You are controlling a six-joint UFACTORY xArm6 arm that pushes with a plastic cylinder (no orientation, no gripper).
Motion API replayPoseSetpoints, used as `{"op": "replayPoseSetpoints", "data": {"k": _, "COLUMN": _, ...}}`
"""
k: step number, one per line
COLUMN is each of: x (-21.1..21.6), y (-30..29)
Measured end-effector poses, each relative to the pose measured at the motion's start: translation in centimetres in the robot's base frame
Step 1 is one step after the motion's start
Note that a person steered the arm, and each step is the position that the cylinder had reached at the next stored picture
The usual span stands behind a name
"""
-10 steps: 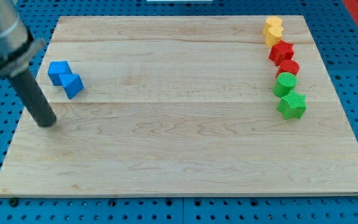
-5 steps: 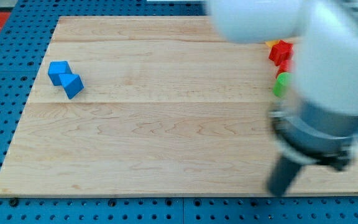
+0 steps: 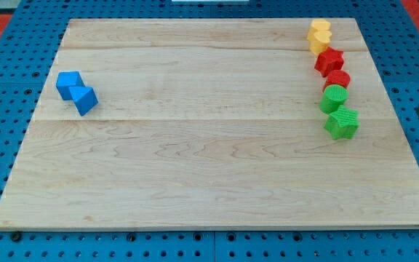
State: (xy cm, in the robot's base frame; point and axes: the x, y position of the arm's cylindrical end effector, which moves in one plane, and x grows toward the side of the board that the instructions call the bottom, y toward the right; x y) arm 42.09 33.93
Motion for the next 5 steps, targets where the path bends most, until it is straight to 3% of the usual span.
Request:
{"op": "replayPoseSetpoints", "data": {"k": 3, "x": -20.5, "y": -6.5}}
{"op": "replayPoseSetpoints", "data": {"k": 5, "x": -19.2, "y": -19.7}}
